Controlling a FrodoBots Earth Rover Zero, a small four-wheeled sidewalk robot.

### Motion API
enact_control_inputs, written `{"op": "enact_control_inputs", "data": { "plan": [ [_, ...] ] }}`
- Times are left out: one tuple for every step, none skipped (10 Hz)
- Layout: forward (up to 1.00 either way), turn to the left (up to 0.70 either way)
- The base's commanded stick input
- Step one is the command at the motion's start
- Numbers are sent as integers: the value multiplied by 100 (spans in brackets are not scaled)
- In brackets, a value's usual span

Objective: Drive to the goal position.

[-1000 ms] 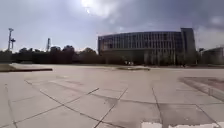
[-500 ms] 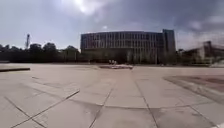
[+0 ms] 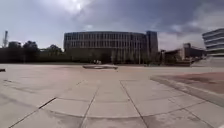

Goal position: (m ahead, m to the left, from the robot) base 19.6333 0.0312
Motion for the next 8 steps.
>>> {"op": "enact_control_inputs", "data": {
  "plan": [
    [70,-1],
    [70,-1],
    [70,-1],
    [70,-1],
    [70,-1],
    [70,-1],
    [70,-1],
    [70,-1]
  ]
}}
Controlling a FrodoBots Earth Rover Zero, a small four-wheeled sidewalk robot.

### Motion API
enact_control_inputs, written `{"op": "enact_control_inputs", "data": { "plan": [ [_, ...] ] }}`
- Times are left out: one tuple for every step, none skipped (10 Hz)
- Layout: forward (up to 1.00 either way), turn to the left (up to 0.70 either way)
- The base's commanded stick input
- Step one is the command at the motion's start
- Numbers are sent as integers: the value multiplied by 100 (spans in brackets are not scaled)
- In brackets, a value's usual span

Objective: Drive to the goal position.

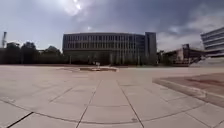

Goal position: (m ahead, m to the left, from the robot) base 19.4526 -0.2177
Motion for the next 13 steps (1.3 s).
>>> {"op": "enact_control_inputs", "data": {
  "plan": [
    [70,-1],
    [70,-1],
    [70,-1],
    [70,-1],
    [70,-1],
    [70,-1],
    [70,-1],
    [70,-1],
    [70,-1],
    [70,-1],
    [70,-1],
    [70,-1],
    [70,-1]
  ]
}}
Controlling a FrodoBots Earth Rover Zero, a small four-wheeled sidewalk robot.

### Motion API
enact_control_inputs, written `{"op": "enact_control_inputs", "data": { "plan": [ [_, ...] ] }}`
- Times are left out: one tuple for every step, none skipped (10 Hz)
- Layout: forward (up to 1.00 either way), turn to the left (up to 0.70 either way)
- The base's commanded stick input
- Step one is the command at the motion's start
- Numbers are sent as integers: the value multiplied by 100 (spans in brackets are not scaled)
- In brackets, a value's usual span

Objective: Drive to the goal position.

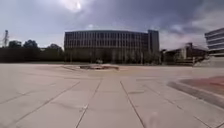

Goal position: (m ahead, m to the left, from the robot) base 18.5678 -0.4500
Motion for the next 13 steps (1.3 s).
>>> {"op": "enact_control_inputs", "data": {
  "plan": [
    [70,-1],
    [70,-13],
    [70,-28],
    [70,-18],
    [70,-1],
    [70,-1],
    [70,-1],
    [70,-1],
    [70,-1],
    [70,-1],
    [70,-1],
    [70,-2],
    [70,-26]
  ]
}}
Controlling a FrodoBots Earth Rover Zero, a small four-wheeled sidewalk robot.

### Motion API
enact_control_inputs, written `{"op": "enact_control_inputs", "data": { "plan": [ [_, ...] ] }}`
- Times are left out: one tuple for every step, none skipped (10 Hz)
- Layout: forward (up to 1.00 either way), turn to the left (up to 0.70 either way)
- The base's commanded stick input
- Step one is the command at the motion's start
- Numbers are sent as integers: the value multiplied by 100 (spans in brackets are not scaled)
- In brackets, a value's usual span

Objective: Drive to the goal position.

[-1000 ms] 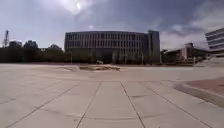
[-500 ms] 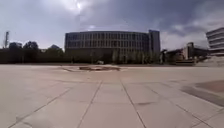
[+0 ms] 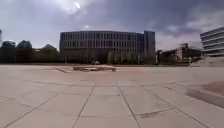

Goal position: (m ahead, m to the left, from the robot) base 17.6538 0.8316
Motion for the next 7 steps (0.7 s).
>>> {"op": "enact_control_inputs", "data": {
  "plan": [
    [70,-32],
    [70,-11],
    [70,-1],
    [70,-1],
    [70,-1],
    [70,-1],
    [70,-1]
  ]
}}
